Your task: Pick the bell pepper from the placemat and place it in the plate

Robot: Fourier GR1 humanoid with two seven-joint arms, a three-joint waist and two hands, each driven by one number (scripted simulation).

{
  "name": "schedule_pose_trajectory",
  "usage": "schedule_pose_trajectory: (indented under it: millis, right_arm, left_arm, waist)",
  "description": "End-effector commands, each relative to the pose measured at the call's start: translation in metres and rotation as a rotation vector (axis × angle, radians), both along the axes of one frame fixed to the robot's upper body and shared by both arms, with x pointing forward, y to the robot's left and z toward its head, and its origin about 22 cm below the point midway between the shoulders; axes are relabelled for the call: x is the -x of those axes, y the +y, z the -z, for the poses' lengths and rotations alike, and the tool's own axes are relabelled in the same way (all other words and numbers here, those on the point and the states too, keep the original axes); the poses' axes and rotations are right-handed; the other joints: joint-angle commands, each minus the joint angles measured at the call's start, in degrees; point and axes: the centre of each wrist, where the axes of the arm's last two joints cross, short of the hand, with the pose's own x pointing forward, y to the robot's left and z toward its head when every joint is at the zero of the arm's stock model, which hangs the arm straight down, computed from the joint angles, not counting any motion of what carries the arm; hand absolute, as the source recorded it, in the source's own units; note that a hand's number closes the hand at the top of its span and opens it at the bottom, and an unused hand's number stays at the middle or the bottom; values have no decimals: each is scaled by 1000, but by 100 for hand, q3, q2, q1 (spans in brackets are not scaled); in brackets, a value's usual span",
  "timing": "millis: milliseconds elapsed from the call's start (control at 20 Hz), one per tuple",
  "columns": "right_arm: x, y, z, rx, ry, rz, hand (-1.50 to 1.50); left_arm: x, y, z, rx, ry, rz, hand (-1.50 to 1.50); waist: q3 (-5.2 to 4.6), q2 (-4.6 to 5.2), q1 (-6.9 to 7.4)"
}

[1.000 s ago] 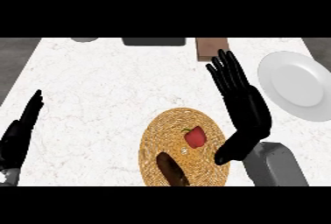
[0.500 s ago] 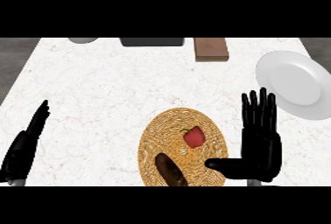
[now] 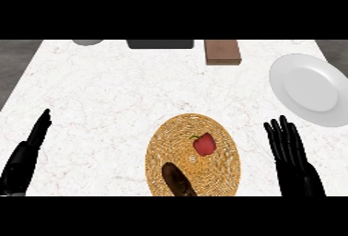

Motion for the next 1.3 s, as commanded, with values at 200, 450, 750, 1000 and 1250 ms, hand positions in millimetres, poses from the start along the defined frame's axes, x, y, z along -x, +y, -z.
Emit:
schedule_pose_trajectory:
  millis: [200,450,750,1000,1250]
  right_arm:
    - [-8,-27,-35,414,148,-40,-150]
    - [-37,-16,-51,554,263,-85,-150]
    - [-70,-14,-51,681,334,-187,-150]
    - [-84,10,-33,840,365,-248,-150]
    - [-98,16,-39,910,378,-303,-150]
  left_arm:
    - [-5,-3,-5,-1,-16,2,0]
    - [3,-21,-8,1,-11,15,0]
    - [-6,-10,7,6,-26,9,0]
    - [-7,-13,5,5,-3,20,0]
    - [9,-6,-7,4,-12,16,0]
  waist:
    - [-1,7,43]
    - [6,9,122]
    - [6,22,92]
    - [7,26,91]
    - [8,11,91]
